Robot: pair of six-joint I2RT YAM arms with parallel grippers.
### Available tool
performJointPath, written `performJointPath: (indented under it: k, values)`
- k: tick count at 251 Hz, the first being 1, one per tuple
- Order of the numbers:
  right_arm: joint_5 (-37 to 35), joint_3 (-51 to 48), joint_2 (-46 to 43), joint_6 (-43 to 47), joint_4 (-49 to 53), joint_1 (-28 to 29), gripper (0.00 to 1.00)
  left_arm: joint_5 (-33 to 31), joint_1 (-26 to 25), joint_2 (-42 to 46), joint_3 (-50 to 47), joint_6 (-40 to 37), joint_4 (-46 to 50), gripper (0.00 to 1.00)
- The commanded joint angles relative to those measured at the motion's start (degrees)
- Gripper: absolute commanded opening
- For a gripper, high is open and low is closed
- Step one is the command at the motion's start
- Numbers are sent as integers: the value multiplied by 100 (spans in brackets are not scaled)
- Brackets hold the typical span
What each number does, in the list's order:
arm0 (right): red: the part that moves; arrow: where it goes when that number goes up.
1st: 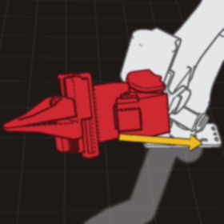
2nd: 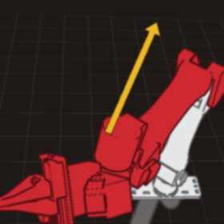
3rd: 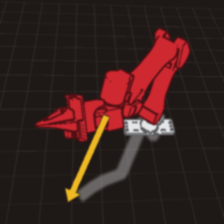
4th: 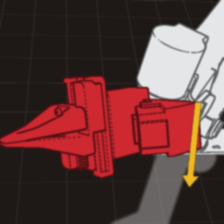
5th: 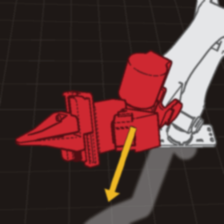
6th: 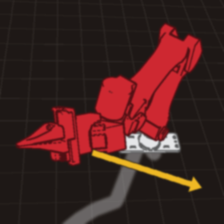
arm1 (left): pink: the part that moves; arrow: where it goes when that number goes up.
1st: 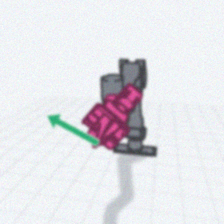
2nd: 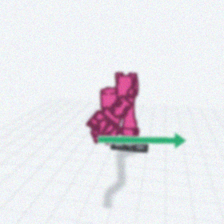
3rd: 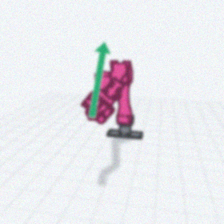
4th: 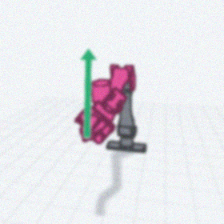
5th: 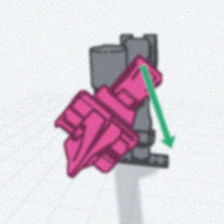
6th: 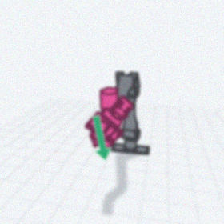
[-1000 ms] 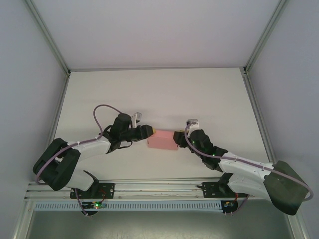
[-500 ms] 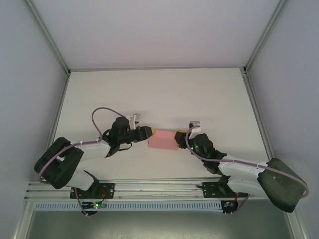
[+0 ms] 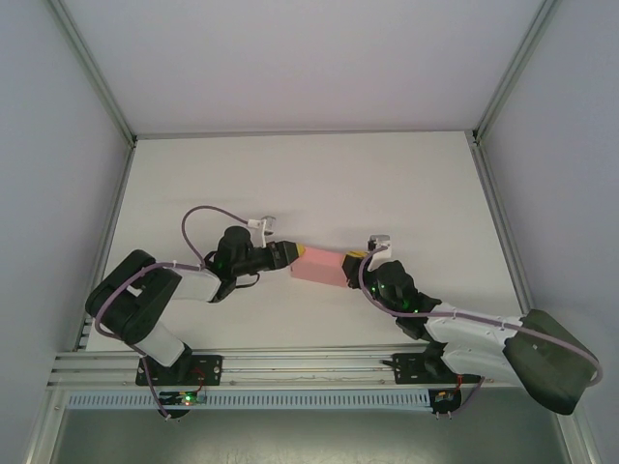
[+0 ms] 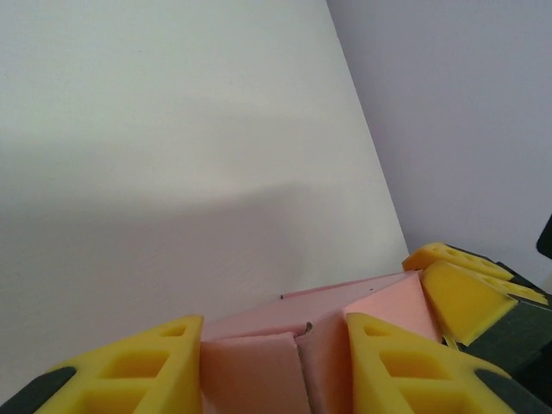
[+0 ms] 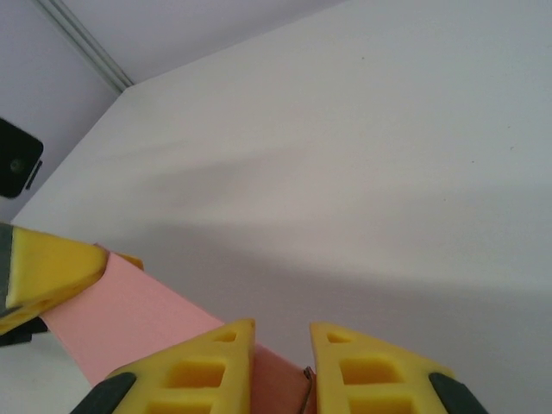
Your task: Assemble paper box
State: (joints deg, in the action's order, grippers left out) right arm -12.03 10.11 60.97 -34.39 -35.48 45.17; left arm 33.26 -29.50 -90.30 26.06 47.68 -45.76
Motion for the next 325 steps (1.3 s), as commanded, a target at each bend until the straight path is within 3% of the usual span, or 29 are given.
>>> performJointPath:
  k: [1, 13, 36, 64, 76, 85, 88, 135, 163, 182, 193, 240, 305, 325]
  values:
    - [484, -33, -83, 362, 1597, 157, 17, 357, -188, 38, -28, -722, 2571, 2]
    - [466, 44, -228, 330, 1733, 155, 20, 228, -189, 295, 114, -815, 2949, 17]
    - [394, 282, -442, 325, 2063, 163, 27, 19, -192, 742, 419, -1030, 3610, 26]
    - [474, 654, -508, 419, 2327, 155, 32, -272, -197, 1054, 865, -1163, 4236, 45]
    - [525, 938, -469, 493, 2462, 145, 38, -376, -197, 1140, 1067, -1238, 4443, 66]
    - [492, 1145, -425, 560, 2616, 137, 44, -477, -199, 1187, 1210, -1286, 4583, 96]
    - [503, 1215, -409, 603, 2669, 127, 45, -535, -197, 1202, 1268, -1300, 4645, 100]
    - [852, 2377, -33, 1484, 3481, -94, 67, -1658, -160, 1517, 2301, -1928, 6105, 100]
    - [1991, 2940, 332, 2849, 3978, -131, 98, -2746, -40, 1880, 2693, -1977, 6852, 100]
    - [2950, 3293, 701, 4020, 4622, -124, 98, -3685, 125, 2003, 2815, -1830, 7296, 100]
    - [2987, 3489, 929, 4500, 4975, -52, 98, -4072, 264, 2037, 2813, -1736, 7487, 100]
    - [2838, 4271, 1935, 6345, 6113, 45, 98, -4319, 712, 2346, 2397, -1684, 7645, 100]
    - [2535, 5001, 3082, 7003, 6531, -52, 98, -4697, 814, 3060, 1758, -1471, 7802, 100]
    - [2580, 5162, 3275, 7129, 6813, -14, 91, -4740, 814, 3233, 1611, -1438, 7801, 100]
